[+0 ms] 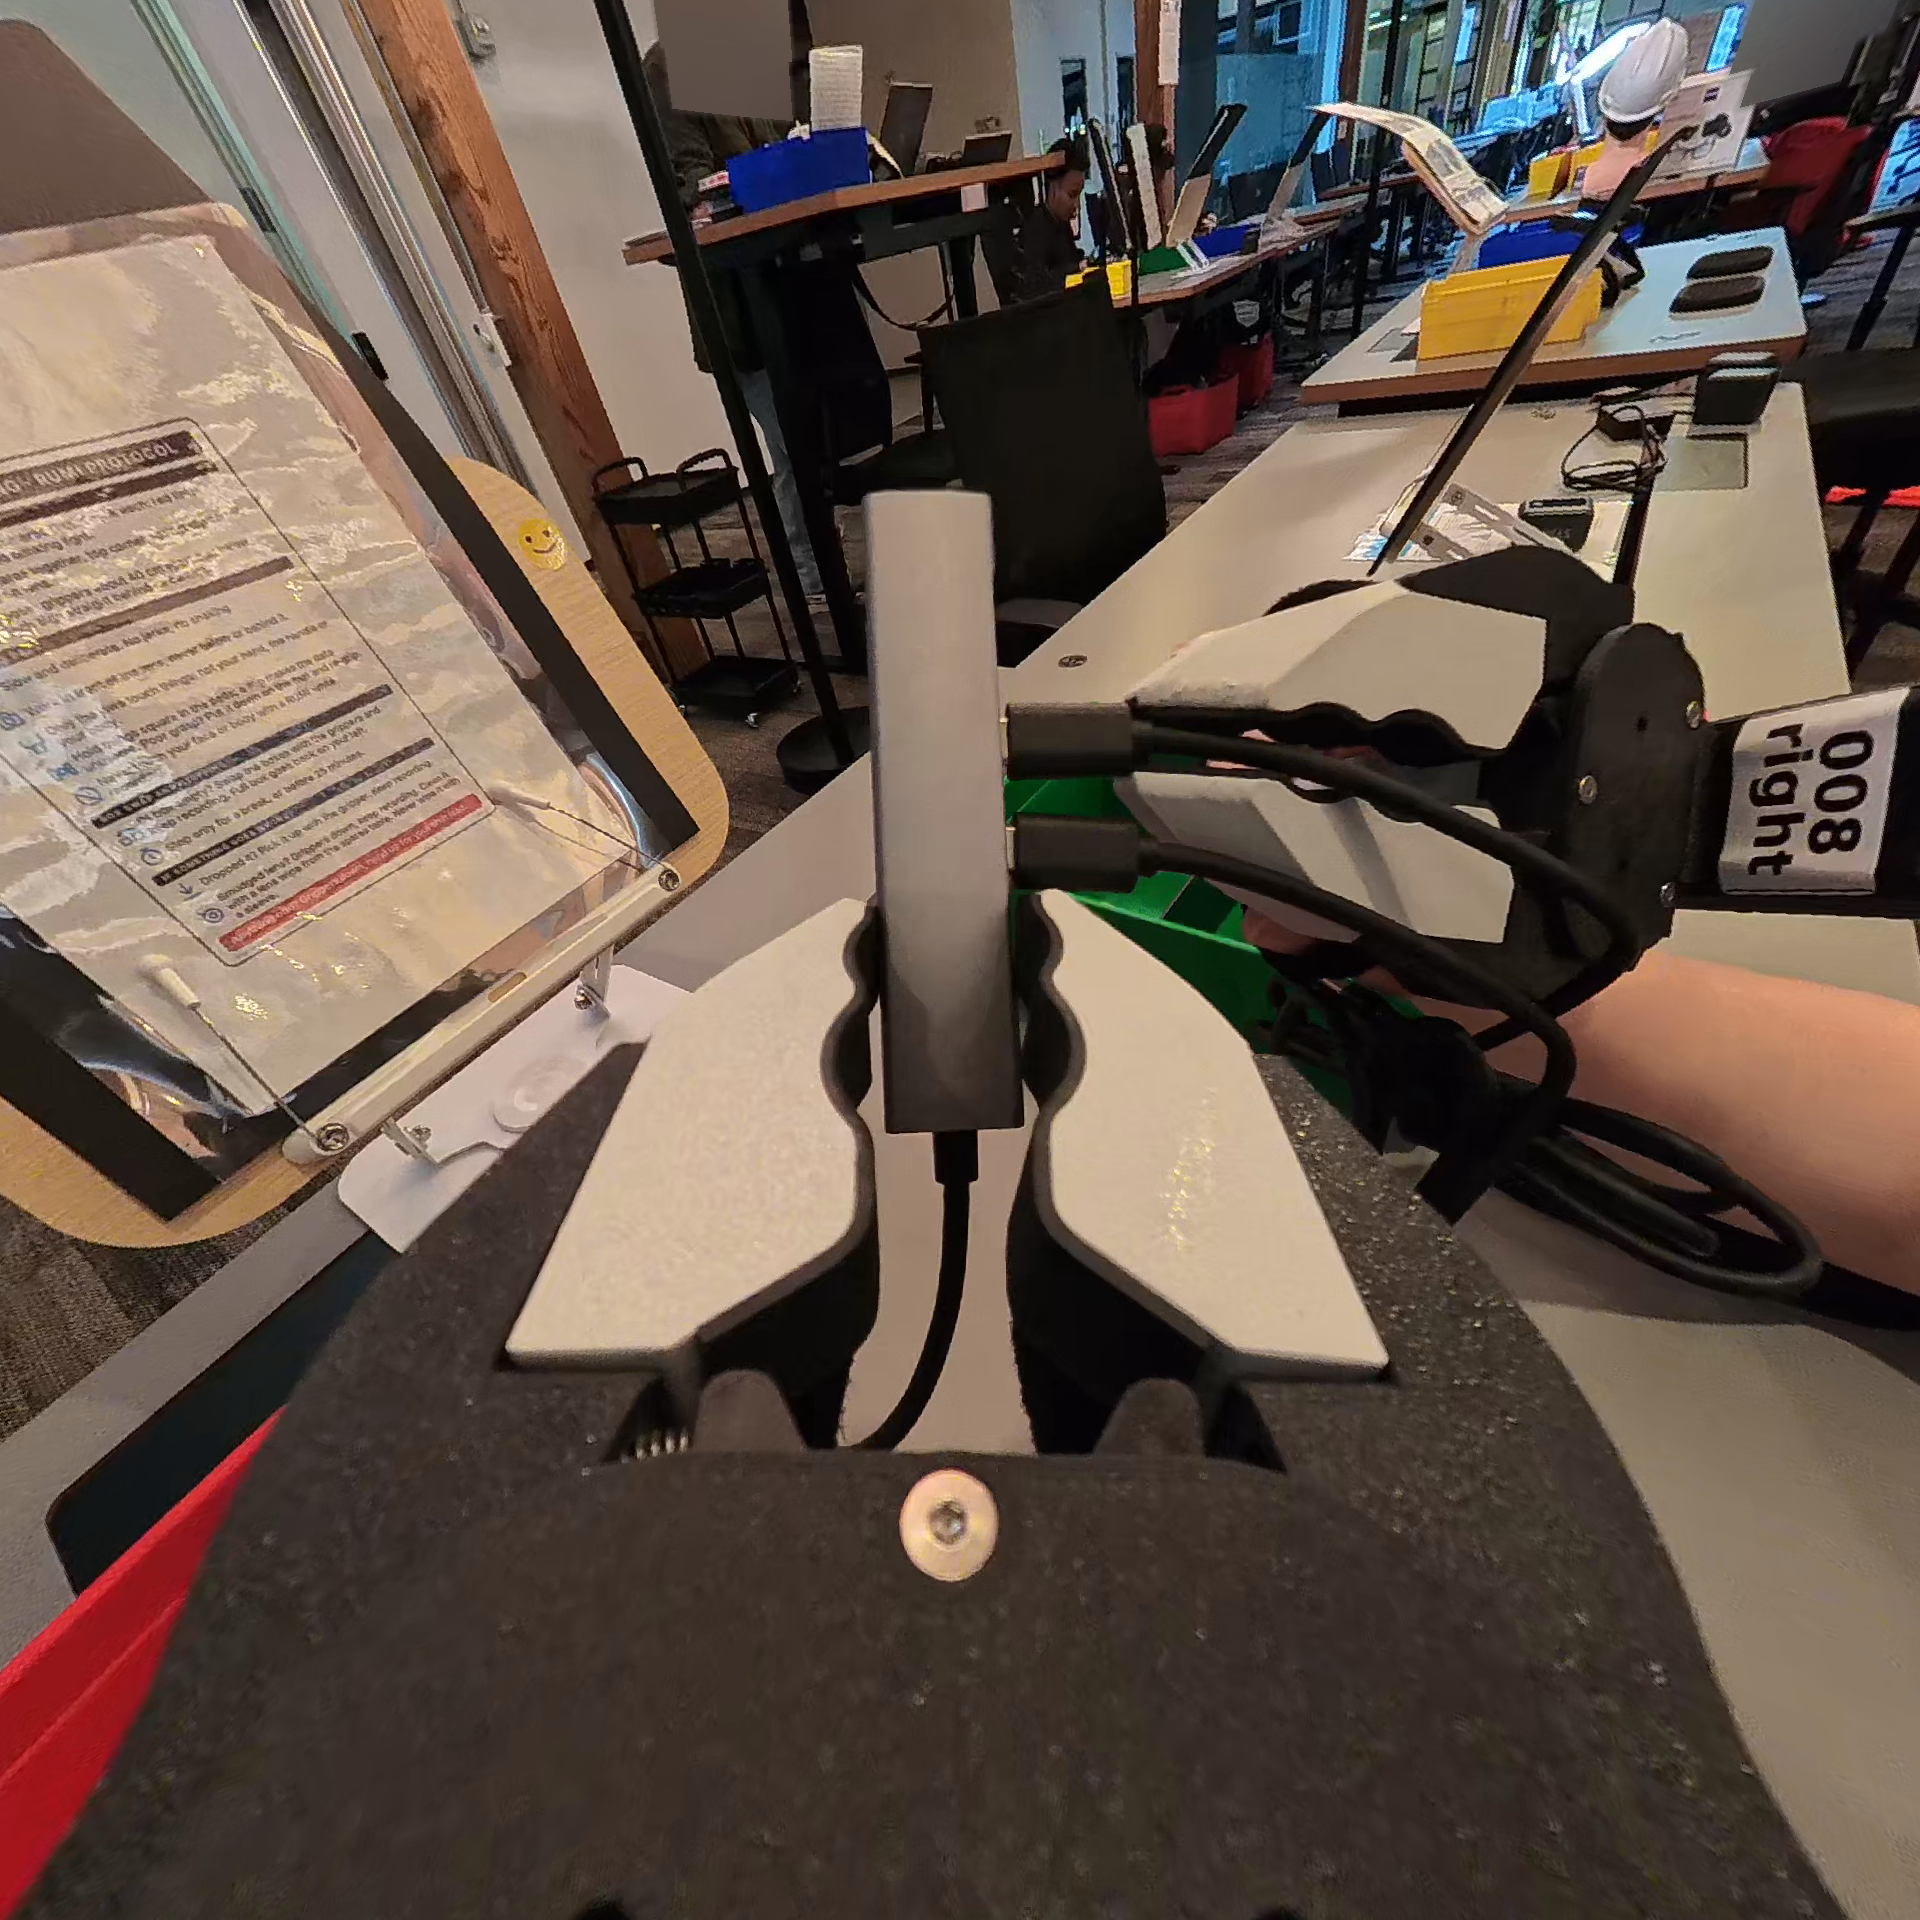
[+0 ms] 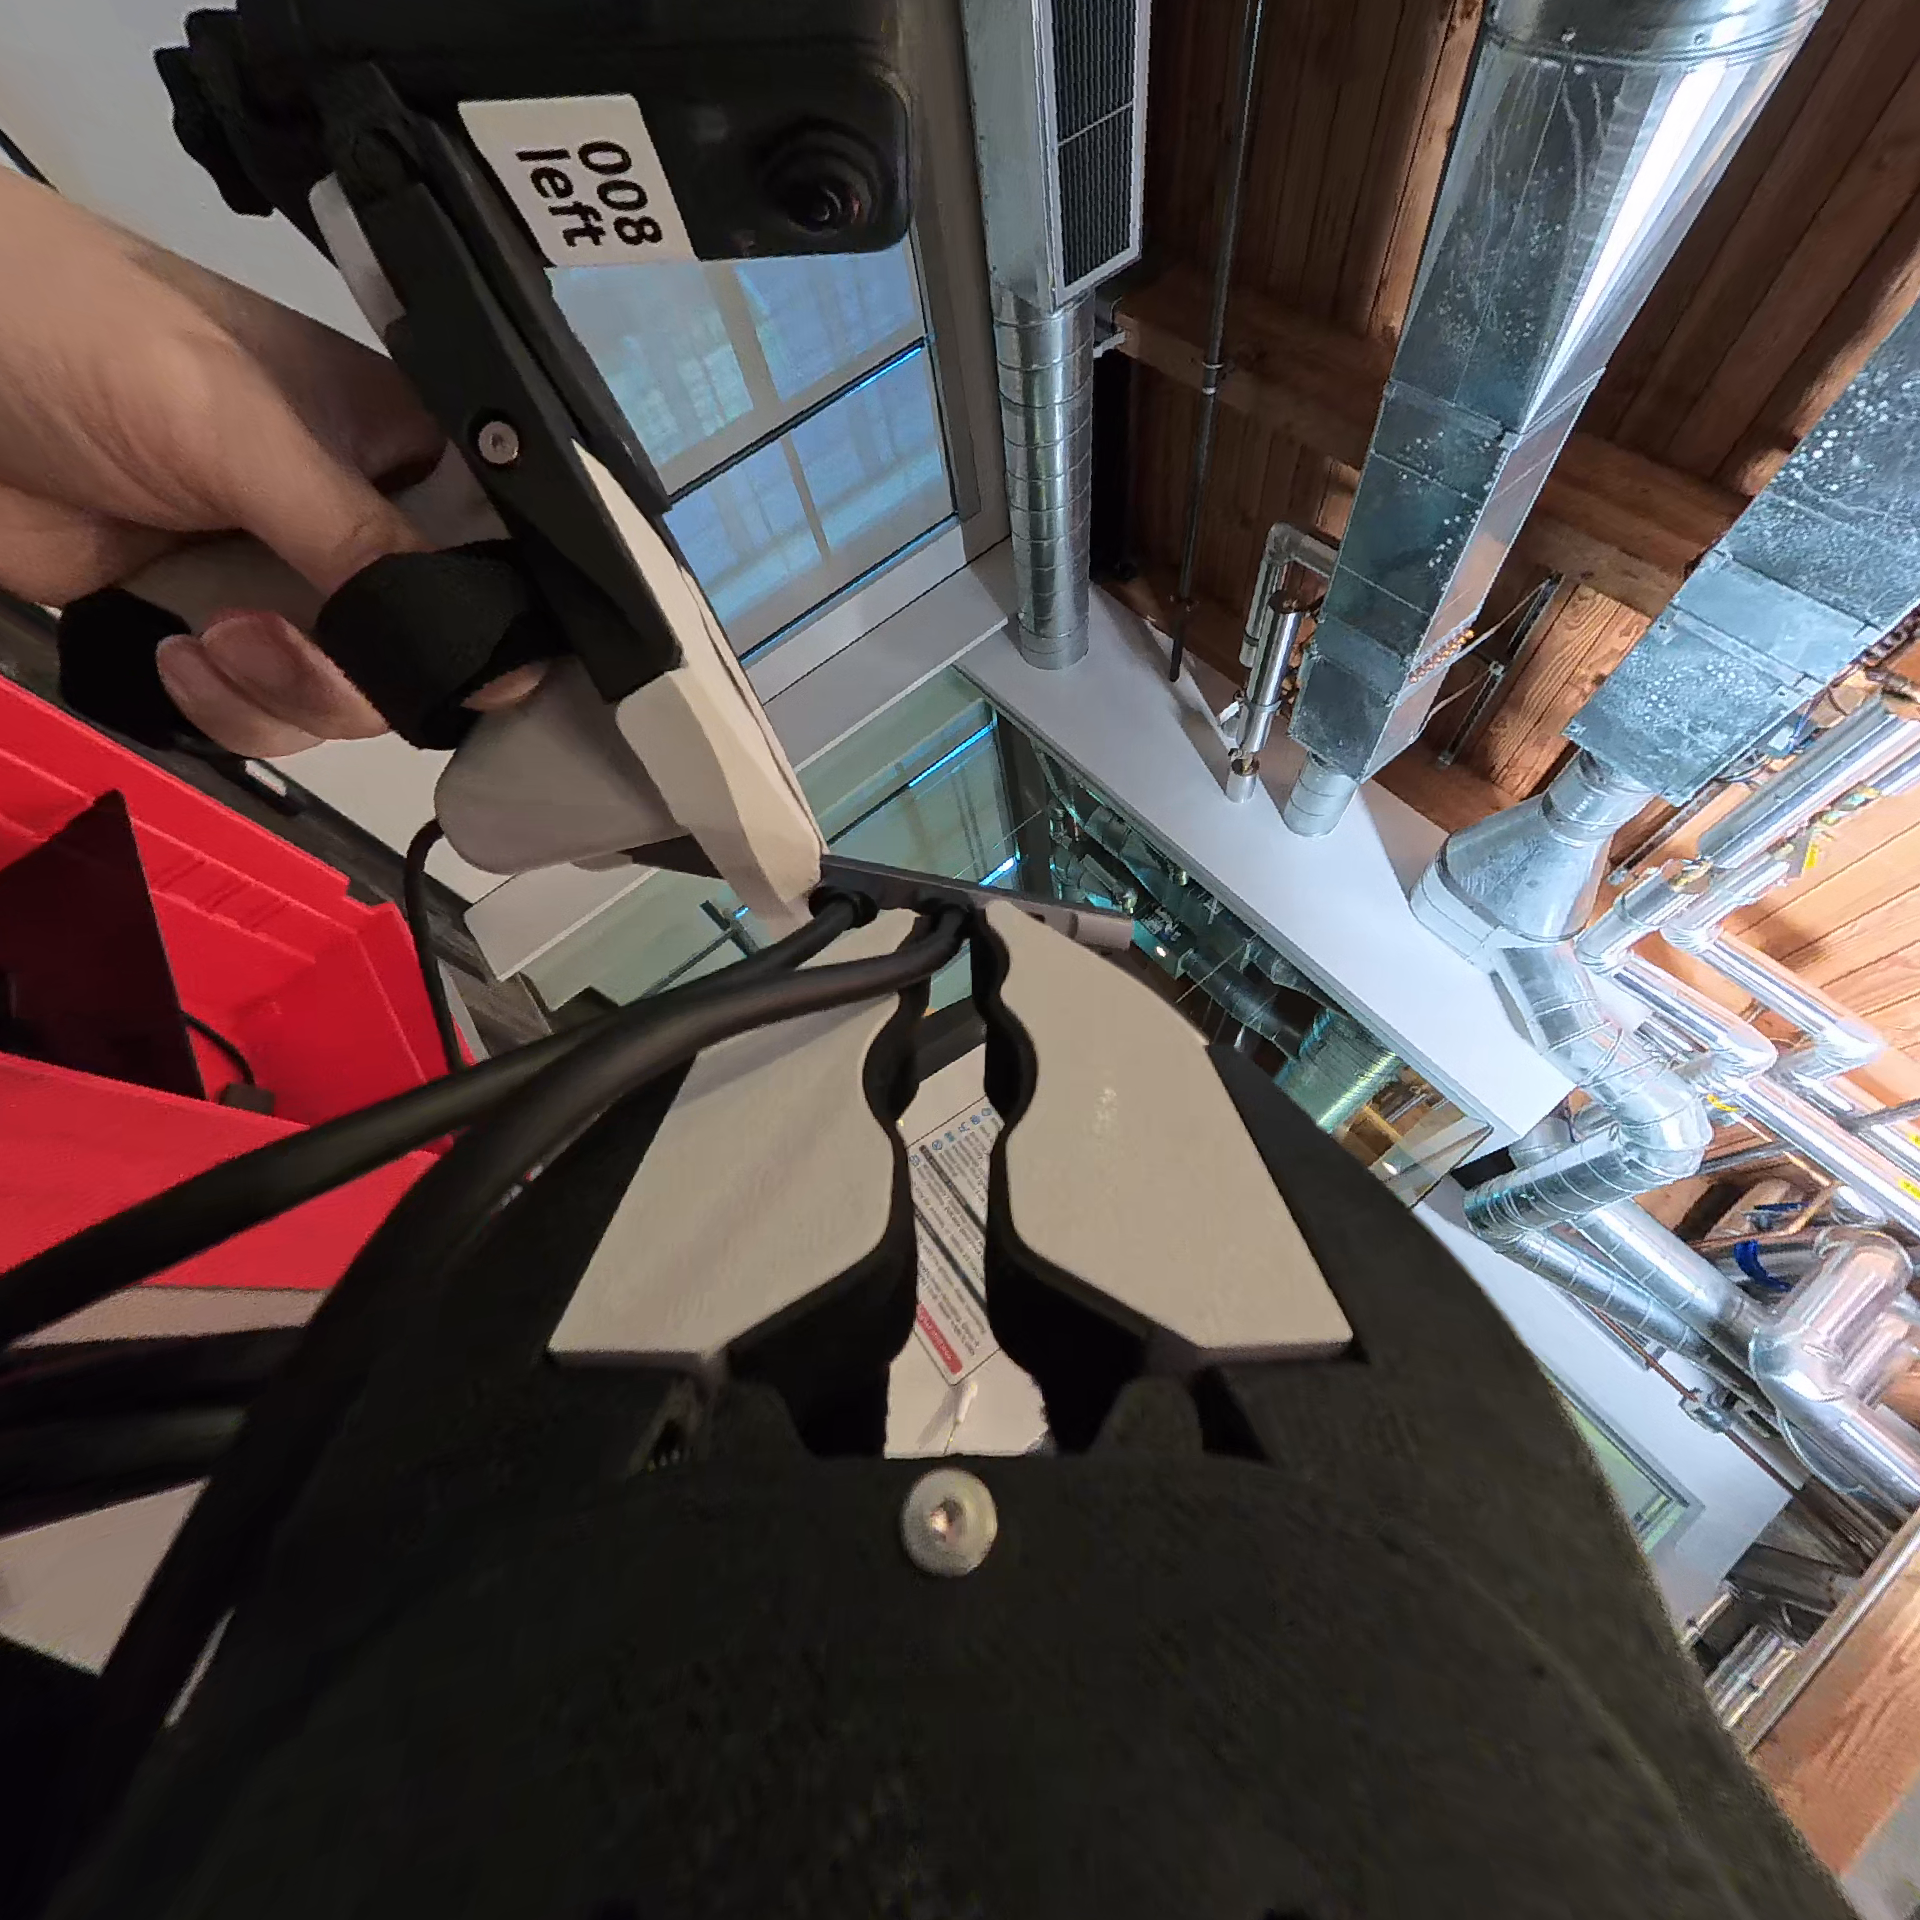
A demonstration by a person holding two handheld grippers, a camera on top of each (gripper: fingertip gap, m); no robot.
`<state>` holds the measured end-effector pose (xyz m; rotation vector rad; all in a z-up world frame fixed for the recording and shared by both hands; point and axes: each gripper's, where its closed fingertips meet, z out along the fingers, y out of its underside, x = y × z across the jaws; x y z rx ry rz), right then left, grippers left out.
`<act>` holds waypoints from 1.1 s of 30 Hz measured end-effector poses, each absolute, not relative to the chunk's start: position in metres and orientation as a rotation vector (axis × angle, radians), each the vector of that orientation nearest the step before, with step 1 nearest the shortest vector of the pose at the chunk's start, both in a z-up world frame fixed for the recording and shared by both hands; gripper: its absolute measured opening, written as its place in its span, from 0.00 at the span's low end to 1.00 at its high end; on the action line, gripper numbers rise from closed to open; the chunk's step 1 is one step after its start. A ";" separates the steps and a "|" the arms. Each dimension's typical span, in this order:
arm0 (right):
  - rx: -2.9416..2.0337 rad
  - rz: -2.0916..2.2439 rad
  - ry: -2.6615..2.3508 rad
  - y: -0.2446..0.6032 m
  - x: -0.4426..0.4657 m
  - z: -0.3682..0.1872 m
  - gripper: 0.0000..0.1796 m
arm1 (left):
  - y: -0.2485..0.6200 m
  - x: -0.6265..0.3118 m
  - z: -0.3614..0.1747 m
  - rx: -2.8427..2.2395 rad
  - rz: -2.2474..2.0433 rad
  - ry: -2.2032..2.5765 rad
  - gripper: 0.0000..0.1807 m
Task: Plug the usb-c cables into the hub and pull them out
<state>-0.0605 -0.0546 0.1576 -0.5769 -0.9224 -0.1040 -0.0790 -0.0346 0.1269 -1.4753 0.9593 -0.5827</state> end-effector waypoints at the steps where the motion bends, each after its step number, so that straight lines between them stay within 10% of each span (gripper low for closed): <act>1: -0.581 -0.104 -0.926 -0.054 -0.061 0.157 0.04 | -0.034 -0.080 0.126 -1.478 -0.577 0.960 0.13; 24: -0.648 0.076 -0.964 -0.057 -0.061 0.155 0.04 | -0.042 -0.082 0.129 -1.303 -0.391 1.072 0.15; 33: -0.469 0.148 -1.124 -0.098 -0.063 0.159 0.04 | -0.069 -0.102 0.154 -1.329 -1.085 0.968 0.23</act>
